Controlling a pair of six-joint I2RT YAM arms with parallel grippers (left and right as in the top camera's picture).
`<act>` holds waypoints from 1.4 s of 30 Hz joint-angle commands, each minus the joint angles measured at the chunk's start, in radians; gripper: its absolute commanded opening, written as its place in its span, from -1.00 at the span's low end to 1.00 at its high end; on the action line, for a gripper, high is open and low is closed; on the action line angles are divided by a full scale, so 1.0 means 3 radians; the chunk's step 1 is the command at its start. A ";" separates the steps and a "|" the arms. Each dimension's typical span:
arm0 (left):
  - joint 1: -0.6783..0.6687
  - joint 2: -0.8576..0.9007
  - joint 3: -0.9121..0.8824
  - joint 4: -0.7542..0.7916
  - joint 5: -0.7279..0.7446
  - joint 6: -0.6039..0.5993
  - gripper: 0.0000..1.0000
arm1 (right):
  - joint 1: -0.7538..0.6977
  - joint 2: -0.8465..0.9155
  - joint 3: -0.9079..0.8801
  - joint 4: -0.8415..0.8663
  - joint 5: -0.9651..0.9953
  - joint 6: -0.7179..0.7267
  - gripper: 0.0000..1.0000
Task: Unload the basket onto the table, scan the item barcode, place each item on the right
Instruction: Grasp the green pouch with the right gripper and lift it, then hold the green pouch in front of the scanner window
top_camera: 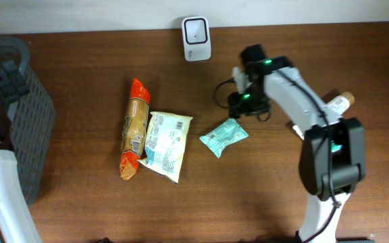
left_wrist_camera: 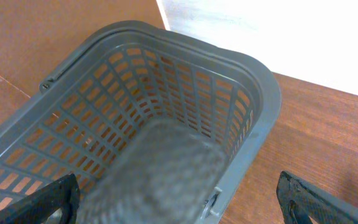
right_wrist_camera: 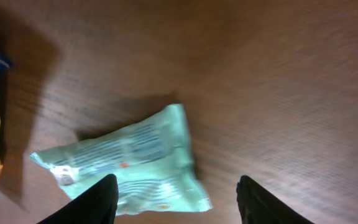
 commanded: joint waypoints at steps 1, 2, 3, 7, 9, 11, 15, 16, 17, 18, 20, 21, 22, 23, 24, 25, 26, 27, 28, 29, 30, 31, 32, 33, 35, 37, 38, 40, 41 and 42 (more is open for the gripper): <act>0.0005 -0.0003 0.0020 0.0004 -0.0014 0.0042 0.98 | -0.0254 0.0100 -0.0155 0.0079 -0.0701 -0.0537 0.15; 0.0005 -0.0003 0.0020 0.0004 -0.0014 0.0042 0.98 | -0.0322 0.0181 -0.0188 0.0083 -0.0949 -0.0675 0.14; 0.0005 -0.0003 0.0020 0.0005 -0.0014 0.0042 0.98 | -0.0343 0.0237 -0.0193 0.0084 -0.1063 -0.0738 0.14; 0.0005 -0.0003 0.0020 0.0004 -0.0014 0.0042 0.98 | -0.0340 0.0525 -0.0201 0.0093 -0.1347 -0.0815 0.12; 0.0005 -0.0003 0.0020 0.0004 -0.0014 0.0042 0.98 | -0.0340 0.0618 -0.0216 0.0083 -0.1461 -0.0825 0.06; 0.0005 -0.0003 0.0020 0.0004 -0.0014 0.0042 0.98 | -0.0340 0.0656 -0.0263 0.0047 -0.1478 -0.0827 -0.06; 0.0005 -0.0003 0.0020 0.0004 -0.0014 0.0042 0.98 | -0.0340 0.0656 -0.0519 0.0062 -0.1490 -0.0847 -0.38; 0.0005 -0.0003 0.0020 0.0004 -0.0014 0.0042 0.98 | -0.0340 0.0656 -0.0596 0.0102 -0.1537 -0.0847 -0.46; 0.0005 -0.0003 0.0020 0.0004 -0.0014 0.0042 0.98 | -0.0340 0.0656 -0.0675 0.0156 -0.1588 -0.0847 -0.57; 0.0005 -0.0003 0.0020 0.0004 -0.0014 0.0042 0.98 | -0.0340 0.0656 -0.0731 0.0205 -0.1640 -0.0846 -0.66; 0.0005 -0.0003 0.0020 0.0004 -0.0014 0.0042 0.98 | -0.0340 0.0656 -0.0818 0.0298 -0.1778 -0.0847 -0.92; 0.0005 -0.0003 0.0020 0.0005 -0.0014 0.0042 0.98 | -0.0340 0.0656 -0.0816 0.0299 -0.1812 -0.0847 -0.91; 0.0005 -0.0003 0.0020 0.0004 -0.0014 0.0041 0.98 | -0.0341 0.0652 -0.0813 0.0309 -0.1868 -0.0847 -0.92; 0.0005 -0.0003 0.0020 0.0004 -0.0014 0.0042 0.98 | -0.0343 0.0647 -0.0791 0.0308 -0.1939 -0.0847 -0.92; 0.0005 -0.0003 0.0020 0.0005 -0.0014 0.0042 0.99 | -0.0350 0.0638 -0.0745 0.0304 -0.2041 -0.0848 -0.92; 0.0005 -0.0003 0.0020 0.0004 -0.0014 0.0042 0.98 | -0.0364 0.0591 -0.0696 0.0304 -0.2155 -0.0848 -0.91; 0.0005 -0.0003 0.0020 0.0005 -0.0014 0.0042 0.98 | -0.0379 0.0525 -0.0666 0.0304 -0.2227 -0.0848 -0.92; 0.0005 -0.0003 0.0020 0.0004 -0.0014 0.0042 0.98 | -0.0399 0.0429 -0.0633 0.0291 -0.2271 -0.0844 -0.91; 0.0005 -0.0003 0.0020 0.0005 -0.0014 0.0042 0.98 | -0.0432 0.0264 -0.0608 0.0286 -0.2280 -0.0774 -0.91; 0.0005 -0.0003 0.0020 0.0005 -0.0014 0.0042 0.98 | -0.0465 0.0084 -0.0603 0.0292 -0.2300 -0.0679 -0.91; 0.0005 -0.0003 0.0020 0.0004 -0.0014 0.0042 0.98 | -0.0493 -0.0051 -0.0603 0.0295 -0.2302 -0.0587 -0.91; 0.0005 -0.0003 0.0020 0.0004 -0.0014 0.0042 0.98 | -0.0525 -0.0240 -0.0603 0.0296 -0.2302 -0.0439 -0.91; 0.0005 -0.0003 0.0020 0.0004 -0.0014 0.0042 0.98 | -0.0556 -0.0417 -0.0603 0.0295 -0.2300 -0.0313 -0.92; 0.0005 -0.0003 0.0020 0.0004 -0.0014 0.0042 0.98 | -0.0573 -0.0566 -0.0603 0.0304 -0.2300 -0.0195 -0.91; 0.0005 -0.0003 0.0020 0.0004 -0.0014 0.0042 0.98 | -0.0604 -0.0979 -0.0603 0.0412 -0.2169 0.0182 -0.91; 0.0005 -0.0003 0.0020 0.0004 -0.0014 0.0042 0.98 | -0.0604 -0.1292 -0.0603 0.0533 -0.1883 0.0468 -0.92; 0.0005 -0.0003 0.0020 0.0004 -0.0014 0.0042 0.98 | -0.0601 -0.1516 -0.0603 0.0589 -0.1706 0.0641 -0.92; 0.0005 -0.0003 0.0020 0.0004 -0.0014 0.0042 0.98 | -0.0601 -0.1834 -0.0603 0.0645 -0.1648 0.0769 -0.92; 0.0005 -0.0003 0.0020 0.0004 -0.0014 0.0042 0.98 | -0.0601 -0.1989 -0.0603 0.0645 -0.1642 0.0795 -0.92; 0.0005 -0.0003 0.0020 0.0004 -0.0014 0.0042 0.98 | -0.0601 -0.2113 -0.0603 0.0643 -0.1600 0.0858 -0.92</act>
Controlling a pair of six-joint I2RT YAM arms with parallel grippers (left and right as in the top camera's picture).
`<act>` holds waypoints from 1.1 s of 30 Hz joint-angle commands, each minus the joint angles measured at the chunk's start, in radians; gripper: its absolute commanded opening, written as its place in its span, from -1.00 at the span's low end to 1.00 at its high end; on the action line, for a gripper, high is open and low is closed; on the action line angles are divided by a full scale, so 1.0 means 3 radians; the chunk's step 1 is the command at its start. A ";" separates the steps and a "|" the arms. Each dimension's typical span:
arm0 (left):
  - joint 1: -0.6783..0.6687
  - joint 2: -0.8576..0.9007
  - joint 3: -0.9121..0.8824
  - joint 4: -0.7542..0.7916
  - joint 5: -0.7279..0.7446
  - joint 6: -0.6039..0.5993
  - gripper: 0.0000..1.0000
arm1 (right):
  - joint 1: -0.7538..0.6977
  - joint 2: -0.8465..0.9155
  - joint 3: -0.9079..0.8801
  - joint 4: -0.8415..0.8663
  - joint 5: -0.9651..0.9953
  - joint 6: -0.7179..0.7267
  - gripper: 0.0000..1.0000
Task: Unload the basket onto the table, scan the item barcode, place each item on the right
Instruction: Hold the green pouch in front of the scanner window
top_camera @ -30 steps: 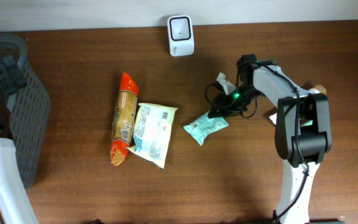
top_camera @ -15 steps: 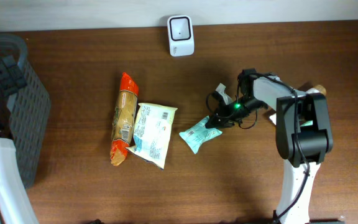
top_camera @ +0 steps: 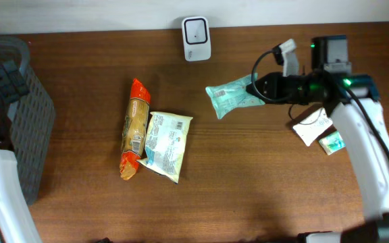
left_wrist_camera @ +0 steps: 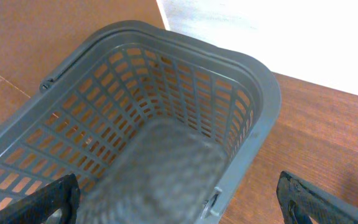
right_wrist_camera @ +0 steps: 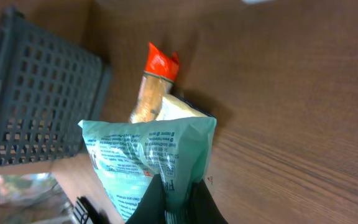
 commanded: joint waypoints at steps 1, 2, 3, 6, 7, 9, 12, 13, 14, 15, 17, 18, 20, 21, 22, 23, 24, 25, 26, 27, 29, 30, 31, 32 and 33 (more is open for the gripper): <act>0.0005 -0.0003 0.0020 0.0005 -0.0014 0.0042 0.98 | -0.0006 -0.0406 0.0060 0.0020 0.0137 0.0276 -0.92; 0.0005 -0.0003 0.0020 0.0004 -0.0014 0.0042 0.98 | -0.0006 -0.0486 0.0060 0.0031 0.0139 0.0287 -0.92; 0.0005 -0.0003 0.0020 0.0004 -0.0014 0.0042 0.98 | -0.0006 -0.0580 0.0060 0.0036 0.0145 0.0319 -0.92; 0.0005 -0.0003 0.0020 0.0005 -0.0014 0.0042 0.98 | -0.0006 -0.0651 0.0060 0.0045 0.0153 0.0336 -0.92; 0.0005 -0.0003 0.0020 0.0004 -0.0014 0.0042 0.98 | -0.0005 -0.0650 0.0060 0.0041 0.0151 0.0337 -0.92; 0.0005 -0.0003 0.0020 0.0004 -0.0014 0.0042 0.98 | 0.0046 -0.0651 0.0060 0.0074 0.0154 0.0337 -0.92; 0.0005 -0.0003 0.0020 0.0004 -0.0014 0.0042 0.98 | 0.0237 -0.0643 0.0065 0.0187 0.0642 0.0423 -0.92; 0.0005 -0.0003 0.0020 0.0004 -0.0014 0.0042 0.98 | 0.0334 -0.0617 0.0094 0.0207 0.0942 0.0422 -0.92; 0.0005 -0.0003 0.0020 0.0005 -0.0014 0.0042 0.98 | 0.0453 -0.0547 0.0170 0.0203 0.1284 0.0408 -0.92; 0.0005 -0.0003 0.0020 0.0004 -0.0014 0.0042 0.98 | 0.0556 -0.0460 0.0259 0.0206 0.1558 0.0379 -0.92; 0.0005 -0.0003 0.0020 0.0004 -0.0014 0.0042 0.98 | 0.0835 -0.0112 0.0589 0.0206 0.2302 0.0132 -0.92; 0.0005 -0.0003 0.0020 0.0004 -0.0014 0.0042 0.98 | 0.0932 0.0034 0.0701 0.0238 0.2550 -0.0003 -0.92; 0.0005 -0.0003 0.0020 0.0004 -0.0014 0.0042 0.98 | 0.1179 0.0474 0.0913 0.0609 0.3447 -0.0378 -0.92; 0.0005 -0.0003 0.0020 0.0004 -0.0014 0.0042 0.98 | 0.1272 0.0664 0.0928 0.0969 0.3721 -0.0706 -0.92; 0.0005 -0.0003 0.0020 0.0004 -0.0014 0.0042 0.98 | 0.1342 0.0838 0.0928 0.1292 0.3914 -0.1017 -0.92; 0.0005 -0.0003 0.0020 0.0004 -0.0014 0.0042 0.98 | 0.1409 0.1029 0.0928 0.1653 0.4177 -0.1322 -0.92; 0.0005 -0.0003 0.0020 0.0004 -0.0014 0.0042 0.98 | 0.1488 0.1277 0.0928 0.2113 0.4439 -0.1804 -0.92; 0.0005 -0.0003 0.0020 0.0004 -0.0014 0.0042 0.98 | 0.1541 0.1490 0.0928 0.2536 0.4566 -0.2201 -0.92; 0.0005 -0.0003 0.0020 0.0004 -0.0014 0.0042 0.98 | 0.1570 0.1643 0.0928 0.2853 0.4588 -0.2513 -0.92; 0.0005 -0.0003 0.0020 0.0004 -0.0014 0.0042 0.98 | 0.1587 0.1820 0.0928 0.3225 0.4603 -0.2797 -0.92; 0.0005 -0.0003 0.0020 0.0004 -0.0014 0.0042 0.98 | 0.1587 0.2249 0.0928 0.4186 0.4599 -0.3436 -0.92; 0.0005 -0.0003 0.0020 0.0004 -0.0014 0.0042 0.98 | 0.1583 0.2426 0.0928 0.4540 0.4579 -0.3731 -0.92; 0.0005 -0.0003 0.0020 0.0005 -0.0014 0.0042 0.98 | 0.1581 0.2579 0.0928 0.4821 0.4561 -0.3969 -0.92; 0.0005 -0.0003 0.0020 0.0004 -0.0014 0.0042 0.98 | 0.1568 0.2715 0.0928 0.5043 0.4519 -0.4159 -0.92; 0.0005 -0.0003 0.0020 0.0005 -0.0014 0.0042 0.98 | 0.1559 0.2842 0.0928 0.5227 0.4451 -0.4280 -0.92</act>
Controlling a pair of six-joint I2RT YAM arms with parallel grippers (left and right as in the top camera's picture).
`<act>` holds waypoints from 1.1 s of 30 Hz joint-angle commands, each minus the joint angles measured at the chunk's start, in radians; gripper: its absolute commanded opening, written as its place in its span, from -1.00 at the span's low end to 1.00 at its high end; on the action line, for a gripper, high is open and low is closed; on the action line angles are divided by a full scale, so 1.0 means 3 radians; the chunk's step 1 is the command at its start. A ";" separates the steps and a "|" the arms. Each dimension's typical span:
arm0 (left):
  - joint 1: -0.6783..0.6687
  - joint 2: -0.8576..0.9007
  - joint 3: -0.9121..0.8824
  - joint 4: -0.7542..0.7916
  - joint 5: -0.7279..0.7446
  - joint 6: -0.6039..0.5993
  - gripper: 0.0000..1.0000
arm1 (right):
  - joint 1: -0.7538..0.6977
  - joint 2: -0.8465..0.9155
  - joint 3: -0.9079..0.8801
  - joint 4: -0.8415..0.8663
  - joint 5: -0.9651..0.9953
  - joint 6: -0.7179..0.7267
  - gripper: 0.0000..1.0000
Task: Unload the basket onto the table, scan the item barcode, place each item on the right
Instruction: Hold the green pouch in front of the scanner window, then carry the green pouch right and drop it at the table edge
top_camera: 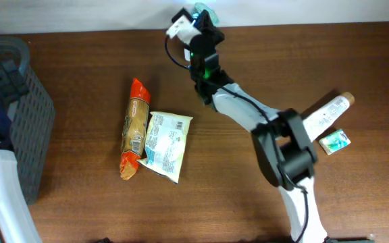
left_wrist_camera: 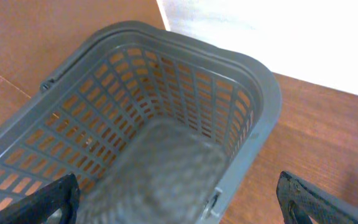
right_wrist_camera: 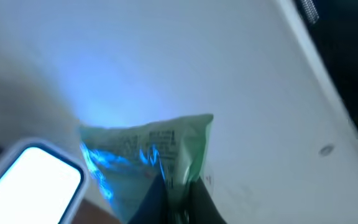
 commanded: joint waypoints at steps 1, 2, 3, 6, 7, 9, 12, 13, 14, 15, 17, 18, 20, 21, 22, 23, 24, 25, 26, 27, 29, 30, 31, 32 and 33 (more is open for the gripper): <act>0.0005 -0.0001 0.0020 -0.0003 -0.0013 0.0042 0.99 | -0.0038 0.0343 0.0045 0.0440 -0.0079 -0.0682 -0.92; 0.0005 -0.0001 0.0020 -0.0003 -0.0013 0.0042 0.98 | -0.0045 0.0404 0.0045 0.0552 -0.0092 -0.0680 -0.92; 0.0005 -0.0001 0.0020 -0.0003 -0.0013 0.0042 0.98 | -0.0055 0.0432 0.0045 0.0591 -0.0097 -0.0678 -0.92; 0.0005 -0.0001 0.0020 -0.0003 -0.0013 0.0042 0.99 | -0.0060 0.0440 0.0045 0.0689 -0.0118 -0.0678 -0.92; 0.0005 -0.0001 0.0020 -0.0003 -0.0013 0.0041 0.98 | -0.0061 0.0439 0.0045 0.0693 -0.0118 -0.0678 -0.92; 0.0005 -0.0001 0.0020 -0.0003 -0.0013 0.0042 0.99 | -0.0064 0.0440 0.0045 0.0693 -0.0118 -0.0678 -0.92; 0.0005 -0.0001 0.0020 -0.0003 -0.0013 0.0042 0.98 | -0.0061 0.0439 0.0045 0.0696 -0.0116 -0.0679 -0.92; 0.0005 -0.0001 0.0020 -0.0003 -0.0013 0.0042 0.98 | -0.0058 0.0439 0.0045 0.0764 -0.0078 -0.0678 -0.92; 0.0005 -0.0001 0.0020 -0.0003 -0.0013 0.0042 0.98 | -0.0058 0.0439 0.0045 0.0886 -0.0058 -0.0682 -0.92; 0.0005 -0.0001 0.0020 -0.0003 -0.0013 0.0042 0.98 | -0.0056 0.0439 0.0045 0.0931 -0.0051 -0.0726 -0.92; 0.0005 -0.0001 0.0020 -0.0003 -0.0013 0.0042 0.98 | 0.0006 0.0418 0.0045 0.0944 0.0074 -0.0966 -0.92; 0.0005 -0.0001 0.0020 -0.0003 -0.0013 0.0042 0.98 | 0.0033 0.0394 0.0045 0.0944 0.0134 -0.0965 -0.92; 0.0005 -0.0001 0.0020 -0.0003 -0.0013 0.0042 0.98 | 0.0144 0.0211 0.0045 0.0919 0.0187 -0.0938 -0.92; 0.0005 -0.0001 0.0020 -0.0003 -0.0013 0.0042 0.98 | 0.0167 0.0153 0.0045 0.0889 0.0187 -0.0938 -0.92; 0.0005 -0.0001 0.0020 -0.0003 -0.0013 0.0042 0.98 | 0.0187 0.0086 0.0045 0.0797 0.0186 -0.0933 -0.92; 0.0005 -0.0001 0.0020 -0.0003 -0.0013 0.0042 0.98 | 0.0214 -0.0053 0.0045 0.0497 0.0184 -0.0735 -0.92; 0.0005 -0.0001 0.0020 -0.0003 -0.0013 0.0042 0.98 | 0.0223 -0.0206 0.0045 0.0094 0.0169 -0.0425 -0.92; 0.0005 -0.0001 0.0020 -0.0003 -0.0013 0.0042 0.98 | 0.0225 -0.0345 0.0045 -0.0296 0.0090 -0.0106 -0.92; 0.0005 -0.0001 0.0020 -0.0003 -0.0013 0.0042 0.98 | 0.0225 -0.0534 0.0045 -0.0828 -0.0118 0.0234 -0.92; 0.0005 -0.0001 0.0020 -0.0003 -0.0013 0.0042 0.98 | 0.0224 -0.0729 0.0045 -0.1255 -0.0326 0.0533 -0.92; 0.0005 -0.0001 0.0020 -0.0003 -0.0013 0.0042 0.98 | 0.0221 -0.1133 0.0045 -0.1972 -0.0649 0.1237 -0.92; 0.0005 -0.0001 0.0020 -0.0003 -0.0013 0.0042 0.98 | 0.0221 -0.1315 0.0045 -0.2263 -0.0712 0.1545 -0.92; 0.0005 -0.0001 0.0020 -0.0003 -0.0013 0.0042 0.98 | 0.0221 -0.1443 0.0045 -0.2486 -0.0720 0.1761 -0.92; 0.0005 -0.0001 0.0020 -0.0003 -0.0013 0.0042 0.98 | 0.0221 -0.1563 0.0045 -0.2750 -0.0720 0.2009 -0.92; 0.0005 -0.0001 0.0020 -0.0003 -0.0013 0.0042 0.98 | 0.0221 -0.1737 0.0045 -0.3235 -0.0721 0.2496 -0.92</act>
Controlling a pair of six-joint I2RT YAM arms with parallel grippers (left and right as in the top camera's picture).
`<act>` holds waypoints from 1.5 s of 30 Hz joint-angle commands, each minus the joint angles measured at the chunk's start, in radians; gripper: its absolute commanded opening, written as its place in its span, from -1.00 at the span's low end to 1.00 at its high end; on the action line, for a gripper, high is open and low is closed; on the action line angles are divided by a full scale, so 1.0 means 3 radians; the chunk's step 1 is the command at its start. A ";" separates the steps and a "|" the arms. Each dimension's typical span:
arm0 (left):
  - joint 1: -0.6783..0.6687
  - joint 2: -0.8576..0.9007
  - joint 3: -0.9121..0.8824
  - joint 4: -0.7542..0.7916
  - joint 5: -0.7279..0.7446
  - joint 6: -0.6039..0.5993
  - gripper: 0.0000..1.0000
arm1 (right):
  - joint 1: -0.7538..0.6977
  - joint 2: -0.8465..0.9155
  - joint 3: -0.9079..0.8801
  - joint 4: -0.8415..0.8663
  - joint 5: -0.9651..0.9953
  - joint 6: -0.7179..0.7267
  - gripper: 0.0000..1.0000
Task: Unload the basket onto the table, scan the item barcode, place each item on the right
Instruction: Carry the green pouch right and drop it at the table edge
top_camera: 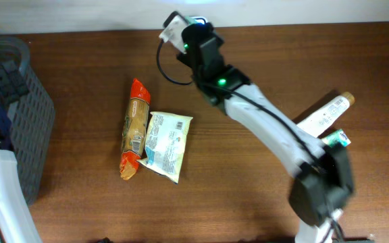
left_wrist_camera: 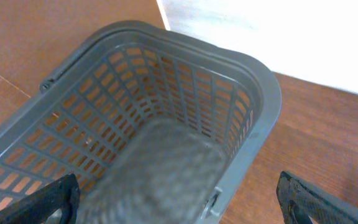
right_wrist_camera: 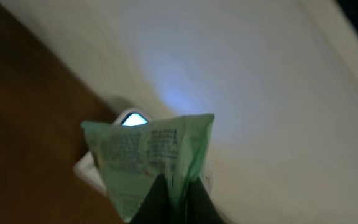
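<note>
My right gripper is shut on the lower edge of a mint green packet with printed text. It holds the packet upright in front of the white scanner, whose window glows pale blue behind it. Overhead, my right gripper is at the table's back edge, covering the scanner, and the packet does not show there. My left gripper is open, its fingers wide apart over the grey basket, with nothing between them.
An orange snack pack and a pale yellow packet lie side by side left of centre. A white tube and a small green box lie at the right. The basket stands at the left edge.
My right gripper still holds the packet at the scanner, but the strong blue light on the packet is gone and the scanner now shows behind it. The left arm has not moved.
At first the mint packet lay on the table with my right gripper open over it. Then the gripper held it in the air right of the scanner. Then it was at the scanner, lit blue, and it is still held there now.
</note>
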 commanded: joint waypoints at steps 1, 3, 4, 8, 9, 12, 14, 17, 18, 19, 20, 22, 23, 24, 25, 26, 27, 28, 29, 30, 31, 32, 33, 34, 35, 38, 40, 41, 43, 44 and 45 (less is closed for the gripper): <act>0.0005 -0.0003 0.0020 0.0004 -0.0013 0.0042 0.98 | -0.0008 -0.0540 0.0032 -0.1006 -0.0163 0.1663 -0.92; 0.0005 -0.0003 0.0020 0.0004 -0.0013 0.0042 0.99 | -0.0046 -0.0696 0.0032 -0.1916 -0.0221 0.2155 -0.92; 0.0005 -0.0003 0.0020 0.0004 -0.0013 0.0042 0.98 | -0.0102 -0.0703 0.0032 -0.2266 -0.0223 0.2332 -0.92; 0.0005 -0.0003 0.0020 0.0004 -0.0013 0.0042 0.98 | -0.0687 -0.0666 -0.0078 -0.3211 -0.0221 0.2688 -0.92; 0.0005 -0.0003 0.0020 0.0004 -0.0013 0.0042 0.98 | -0.0837 -0.0662 -0.0131 -0.3240 -0.0216 0.2692 -0.92; 0.0005 -0.0003 0.0020 0.0004 -0.0013 0.0042 0.98 | -0.1409 -0.0659 -0.0404 -0.3315 0.0299 0.3180 -0.92; 0.0005 -0.0003 0.0020 0.0004 -0.0013 0.0042 0.98 | -0.1710 -0.0657 -0.0617 -0.3323 0.0968 0.3429 -0.92; 0.0005 -0.0003 0.0020 0.0004 -0.0013 0.0042 0.98 | -0.1915 -0.0657 -0.0835 -0.3353 0.1929 0.3488 -0.92; 0.0005 -0.0003 0.0020 0.0004 -0.0013 0.0042 0.98 | -0.1951 -0.0657 -0.0880 -0.3354 0.2010 0.3489 -0.92; 0.0005 -0.0003 0.0020 0.0004 -0.0013 0.0042 0.98 | -0.2000 -0.0657 -0.0927 -0.3314 0.2014 0.3491 -0.92; 0.0005 -0.0003 0.0020 0.0004 -0.0013 0.0042 0.98 | -0.2052 -0.0657 -0.0975 -0.3236 0.2014 0.3511 -0.92; 0.0005 -0.0003 0.0020 0.0004 -0.0013 0.0042 0.98 | -0.2209 -0.0655 -0.1148 -0.2945 0.2013 0.3536 -0.92; 0.0005 -0.0003 0.0020 0.0005 -0.0013 0.0042 0.98 | -0.2284 -0.0645 -0.1223 -0.2817 0.2013 0.3536 -0.92; 0.0005 -0.0003 0.0020 0.0004 -0.0013 0.0042 0.98 | -0.2373 -0.0624 -0.1305 -0.2682 0.2013 0.3534 -0.92; 0.0005 -0.0003 0.0020 0.0004 -0.0013 0.0042 0.98 | -0.2455 -0.0603 -0.1369 -0.2591 0.1999 0.3524 -0.92; 0.0005 -0.0003 0.0020 0.0004 -0.0013 0.0042 0.98 | -0.2509 -0.0580 -0.1383 -0.2560 0.1942 0.3524 -0.92; 0.0005 -0.0003 0.0020 0.0004 -0.0013 0.0042 0.98 | -0.2548 -0.0563 -0.1383 -0.2527 0.1831 0.3525 -0.68; 0.0005 -0.0003 0.0020 0.0004 -0.0013 0.0042 0.98 | -0.2557 -0.0565 -0.1383 -0.2492 0.1756 0.3521 -0.36; 0.0005 -0.0003 0.0020 0.0004 -0.0013 0.0042 0.98 | -0.2550 -0.0571 -0.1376 -0.2462 0.1694 0.3415 -0.21; 0.0005 -0.0003 0.0020 0.0004 -0.0013 0.0042 0.98 | -0.2502 -0.0571 -0.1363 -0.2382 0.1572 0.3120 -0.05; 0.0005 -0.0003 0.0020 0.0004 -0.0013 0.0042 0.98 | -0.2436 -0.0571 -0.1324 -0.2375 0.1507 0.2992 0.04; 0.0005 -0.0003 0.0020 0.0004 -0.0013 0.0042 0.99 | -0.2360 -0.0572 -0.1280 -0.2396 0.1480 0.2996 0.28; 0.0005 -0.0003 0.0020 0.0004 -0.0013 0.0042 0.98 | -0.2266 -0.0576 -0.1214 -0.2455 0.1452 0.2995 0.41; 0.0005 -0.0003 0.0020 0.0004 -0.0013 0.0042 0.98 | -0.2158 -0.0586 -0.1142 -0.2524 0.1367 0.2995 0.46; 0.0005 -0.0003 0.0020 0.0004 -0.0013 0.0042 0.98 | -0.1963 -0.0603 -0.0985 -0.2658 0.1017 0.2996 0.53; 0.0005 -0.0003 0.0020 0.0004 -0.0013 0.0042 0.98 | -0.1550 -0.0608 -0.0680 -0.2781 -0.0132 0.2993 0.54; 0.0005 -0.0003 0.0020 0.0004 -0.0013 0.0042 0.98 | -0.1268 -0.0598 -0.0668 -0.2555 -0.1164 0.2848 0.78; 0.0005 -0.0003 0.0020 0.0004 -0.0013 0.0042 0.98 | -0.1162 -0.0565 -0.0683 -0.2434 -0.1615 0.2820 0.86; 0.0005 -0.0003 0.0020 0.0004 -0.0013 0.0042 0.98 | -0.0960 -0.0459 -0.0701 -0.2275 -0.2237 0.2823 0.97; 0.0005 -0.0003 0.0020 0.0004 -0.0013 0.0042 0.98 | -0.0783 -0.0371 -0.0720 -0.2186 -0.2469 0.2864 0.93; 0.0005 -0.0003 0.0020 0.0004 -0.0013 0.0042 0.98 | -0.0609 -0.0270 -0.0725 -0.2130 -0.2504 0.2955 0.82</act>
